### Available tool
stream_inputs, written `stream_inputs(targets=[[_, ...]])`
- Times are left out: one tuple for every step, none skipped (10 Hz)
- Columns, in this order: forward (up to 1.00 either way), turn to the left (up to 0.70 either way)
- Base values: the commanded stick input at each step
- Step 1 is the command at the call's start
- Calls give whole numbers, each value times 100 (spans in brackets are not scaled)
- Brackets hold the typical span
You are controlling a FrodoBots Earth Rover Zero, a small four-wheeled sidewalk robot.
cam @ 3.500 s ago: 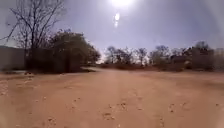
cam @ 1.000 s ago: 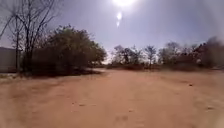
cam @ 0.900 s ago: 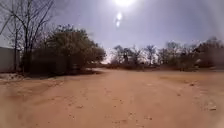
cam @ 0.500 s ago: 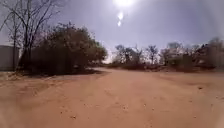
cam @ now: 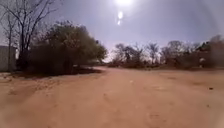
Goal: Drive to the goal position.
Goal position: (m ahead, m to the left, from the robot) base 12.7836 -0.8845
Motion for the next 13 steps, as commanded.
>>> stream_inputs(targets=[[85,0],[85,0],[85,0],[85,0],[85,0],[85,0],[85,0],[85,0],[85,0],[85,0],[85,0],[85,0],[85,0]])
